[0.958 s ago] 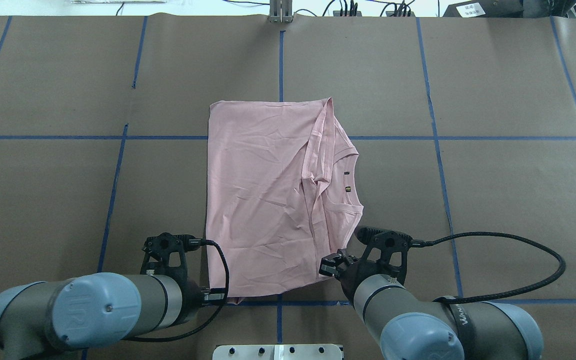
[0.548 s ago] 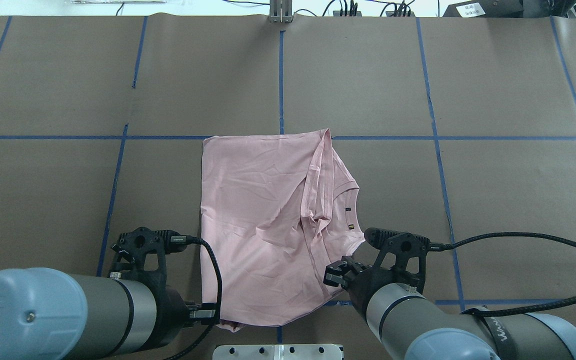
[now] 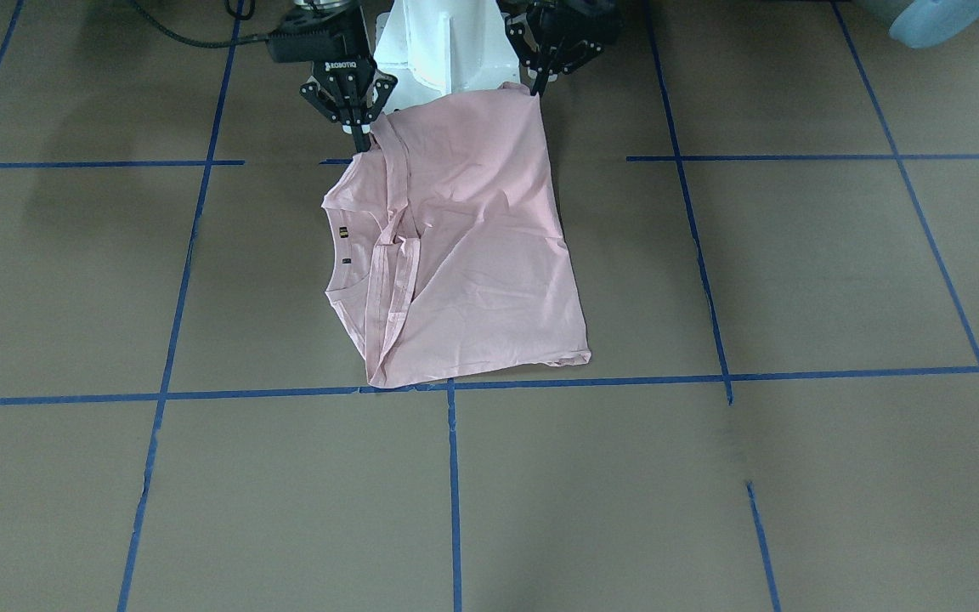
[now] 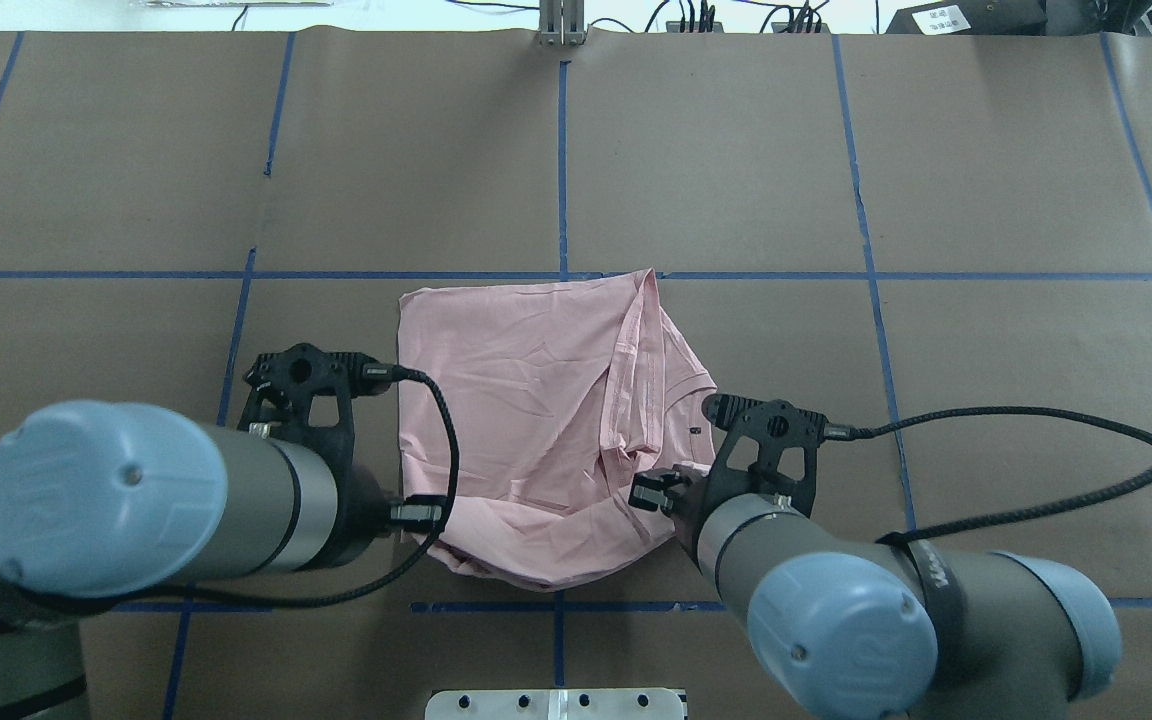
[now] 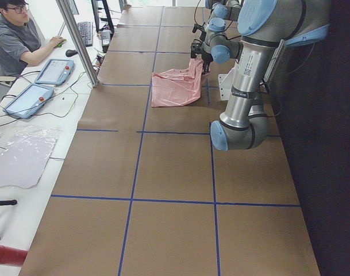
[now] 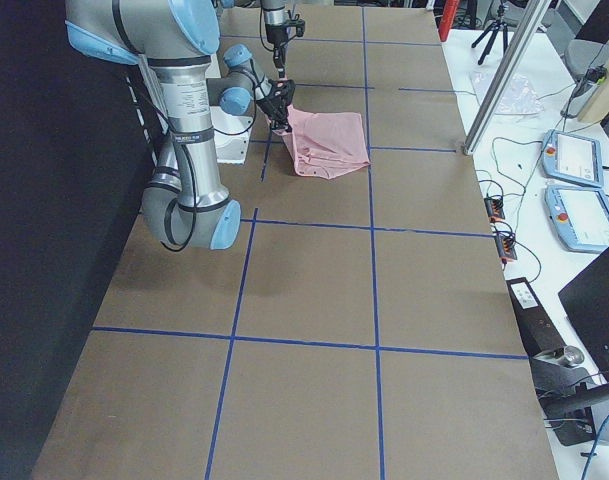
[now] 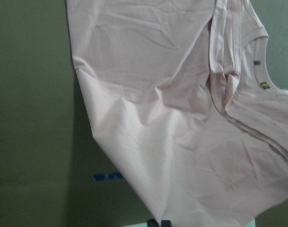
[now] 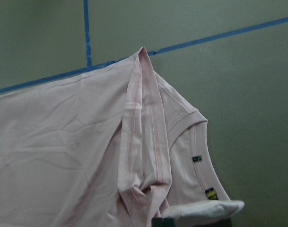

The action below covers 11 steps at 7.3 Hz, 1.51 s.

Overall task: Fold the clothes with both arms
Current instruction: 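Lift the near edge with both grippers and fold it over the shirt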

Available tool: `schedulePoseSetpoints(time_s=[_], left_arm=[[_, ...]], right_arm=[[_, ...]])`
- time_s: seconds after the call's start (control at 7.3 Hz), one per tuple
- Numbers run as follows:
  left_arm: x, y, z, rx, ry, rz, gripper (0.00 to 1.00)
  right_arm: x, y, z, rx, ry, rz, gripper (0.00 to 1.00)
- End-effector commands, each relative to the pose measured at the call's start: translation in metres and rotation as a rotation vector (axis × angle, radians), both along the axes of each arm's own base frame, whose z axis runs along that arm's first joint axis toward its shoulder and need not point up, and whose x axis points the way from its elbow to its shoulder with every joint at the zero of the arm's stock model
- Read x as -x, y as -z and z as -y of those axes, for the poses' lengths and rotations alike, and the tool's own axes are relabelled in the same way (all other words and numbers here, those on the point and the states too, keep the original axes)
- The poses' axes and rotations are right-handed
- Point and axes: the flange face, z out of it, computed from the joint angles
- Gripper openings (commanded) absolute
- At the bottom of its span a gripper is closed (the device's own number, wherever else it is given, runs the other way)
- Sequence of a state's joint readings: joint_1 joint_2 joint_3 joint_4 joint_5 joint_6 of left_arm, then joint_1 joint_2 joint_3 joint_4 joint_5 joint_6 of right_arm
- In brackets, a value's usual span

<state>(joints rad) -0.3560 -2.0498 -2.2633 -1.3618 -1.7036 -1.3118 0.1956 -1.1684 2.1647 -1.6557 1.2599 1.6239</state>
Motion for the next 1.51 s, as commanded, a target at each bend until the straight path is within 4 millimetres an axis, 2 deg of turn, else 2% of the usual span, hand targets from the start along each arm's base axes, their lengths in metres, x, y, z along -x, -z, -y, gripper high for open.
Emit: schedulePoseSetpoints(time_s=[0.0, 0.14, 0.27, 0.41, 0.55, 0.68, 0.82, 0.96, 1.1, 1.23, 1.37], left_arm=[[-0.005, -0.008, 0.080, -0.040, 0.063, 0.072, 0.00], [-0.006, -0.016, 0.117, -0.060, 0.082, 0.095, 0.00], [-0.017, -0.037, 0.167, -0.087, 0.108, 0.127, 0.00], [-0.039, -0.087, 0.224, -0.120, 0.120, 0.162, 0.78], [-0.038, -0.132, 0.273, -0.193, 0.126, 0.167, 1.00], [-0.022, -0.155, 0.304, -0.237, 0.131, 0.188, 1.00], [-0.002, -0.151, 0.316, -0.273, 0.102, 0.188, 1.00], [-0.002, -0.146, 0.308, -0.266, 0.042, 0.150, 1.00], [0.006, -0.128, 0.299, -0.293, 0.044, 0.122, 1.00], [0.014, -0.120, 0.292, -0.307, 0.048, 0.110, 1.00], [0.021, -0.120, 0.284, -0.313, 0.049, 0.103, 1.00]], right_arm=[[0.002, 0.004, 0.078, 0.011, -0.051, -0.047, 0.00], [0.004, 0.004, 0.117, 0.025, -0.071, -0.072, 0.00], [0.023, 0.006, 0.167, 0.028, -0.099, -0.130, 0.00], [0.060, -0.003, 0.230, 0.054, -0.094, -0.202, 0.78], [0.083, -0.028, 0.293, 0.036, -0.119, -0.193, 1.00], [0.074, -0.051, 0.343, 0.033, -0.069, -0.198, 1.00], [0.044, -0.055, 0.369, 0.031, -0.002, -0.207, 1.00], [0.031, -0.060, 0.378, 0.041, 0.048, -0.203, 1.00], [0.023, -0.063, 0.380, 0.041, 0.072, -0.199, 1.00], [0.013, -0.063, 0.382, 0.036, 0.114, -0.186, 1.00], [-0.012, -0.073, 0.381, 0.027, 0.140, -0.174, 1.00]])
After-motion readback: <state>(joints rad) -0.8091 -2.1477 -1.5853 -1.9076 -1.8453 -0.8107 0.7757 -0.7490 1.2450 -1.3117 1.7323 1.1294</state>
